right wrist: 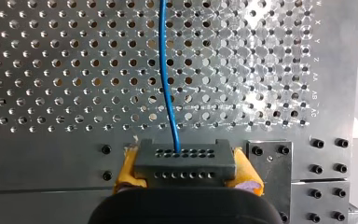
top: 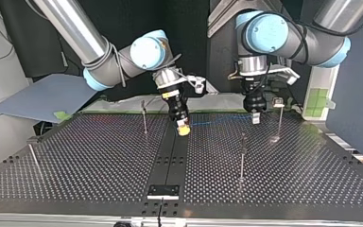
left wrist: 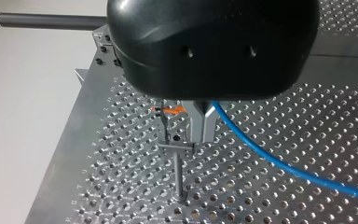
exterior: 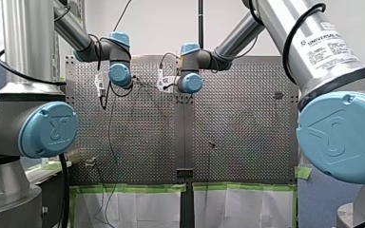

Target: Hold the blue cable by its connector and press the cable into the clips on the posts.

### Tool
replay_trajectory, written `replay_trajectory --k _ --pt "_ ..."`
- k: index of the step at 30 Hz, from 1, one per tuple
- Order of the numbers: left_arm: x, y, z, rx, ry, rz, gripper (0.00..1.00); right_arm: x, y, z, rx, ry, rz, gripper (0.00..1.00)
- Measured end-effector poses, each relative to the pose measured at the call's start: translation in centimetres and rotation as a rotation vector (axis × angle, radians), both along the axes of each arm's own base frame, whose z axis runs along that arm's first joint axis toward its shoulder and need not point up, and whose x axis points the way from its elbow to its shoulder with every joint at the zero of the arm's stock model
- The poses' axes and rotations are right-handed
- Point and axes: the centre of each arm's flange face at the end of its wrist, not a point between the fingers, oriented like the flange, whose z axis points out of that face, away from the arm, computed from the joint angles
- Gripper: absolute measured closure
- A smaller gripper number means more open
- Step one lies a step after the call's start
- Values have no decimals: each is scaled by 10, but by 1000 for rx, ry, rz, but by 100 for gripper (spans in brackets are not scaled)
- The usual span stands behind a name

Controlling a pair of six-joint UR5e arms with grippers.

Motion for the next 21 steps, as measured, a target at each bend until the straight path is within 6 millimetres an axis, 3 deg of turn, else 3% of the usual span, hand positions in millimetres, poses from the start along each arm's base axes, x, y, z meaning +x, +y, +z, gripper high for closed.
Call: replay_trajectory --k 7,21 --pt "9 2 -6 4 10 -6 100 0 -6 5 5 -6 5 100" --pt "19 2 8 -15 -14 -12 100 8 -15 16 13 -17 23 100"
